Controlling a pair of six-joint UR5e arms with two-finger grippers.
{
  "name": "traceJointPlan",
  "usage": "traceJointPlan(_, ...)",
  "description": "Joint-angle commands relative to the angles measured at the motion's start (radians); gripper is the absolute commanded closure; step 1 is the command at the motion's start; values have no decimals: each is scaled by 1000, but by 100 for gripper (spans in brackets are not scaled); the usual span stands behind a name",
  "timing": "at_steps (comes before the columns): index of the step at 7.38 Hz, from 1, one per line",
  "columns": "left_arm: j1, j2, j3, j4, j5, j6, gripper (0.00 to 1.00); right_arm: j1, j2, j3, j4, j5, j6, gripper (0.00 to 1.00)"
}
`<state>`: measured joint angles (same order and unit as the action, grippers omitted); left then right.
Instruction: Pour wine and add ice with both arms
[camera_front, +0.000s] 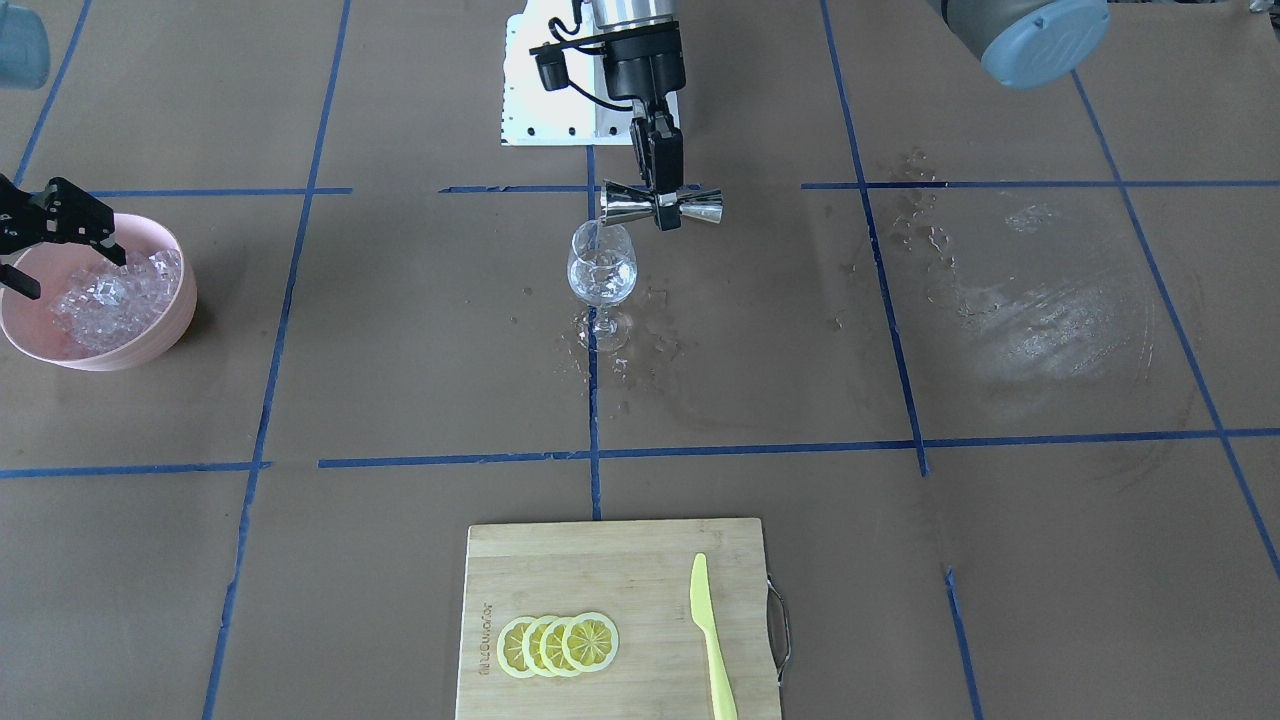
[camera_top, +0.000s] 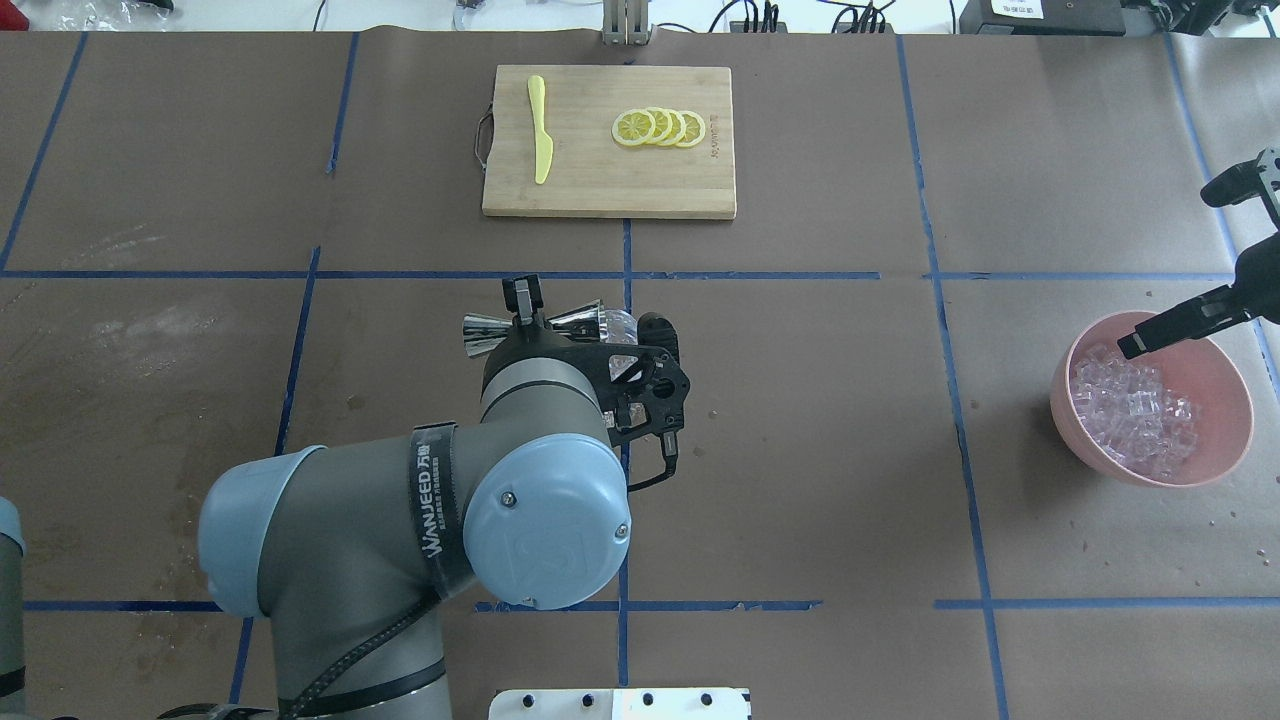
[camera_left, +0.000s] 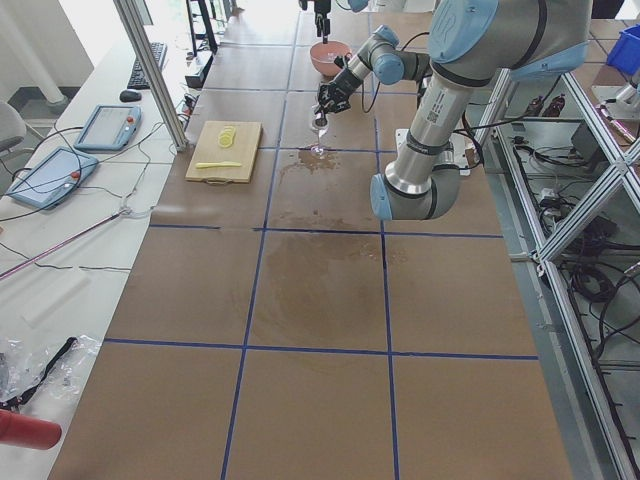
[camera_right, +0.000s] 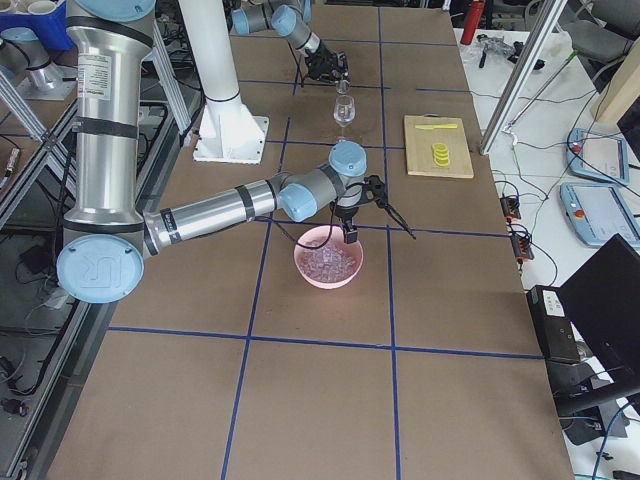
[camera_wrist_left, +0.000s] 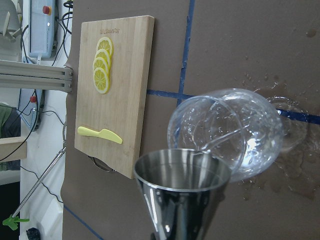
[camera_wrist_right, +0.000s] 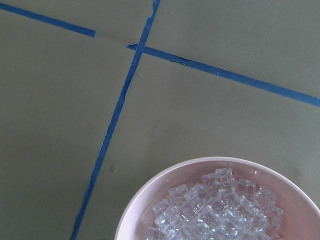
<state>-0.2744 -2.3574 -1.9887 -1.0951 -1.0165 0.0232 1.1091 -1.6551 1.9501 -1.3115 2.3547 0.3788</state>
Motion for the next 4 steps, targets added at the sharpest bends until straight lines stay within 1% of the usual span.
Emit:
traceJointPlan(1,-12,-17,40,1,1,26,100,0,0,0,0,0,0,0)
traceJointPlan(2,-12,-28,57,26,1,29,100,0,0,0,0,0,-1,0)
traceJointPlan(3,-12,-87,88,99,1,71,100,0,0,0,0,0,-1,0)
traceJointPlan(4,-11,-117,90,151,1,93,100,0,-3,1,0,0,-1,0)
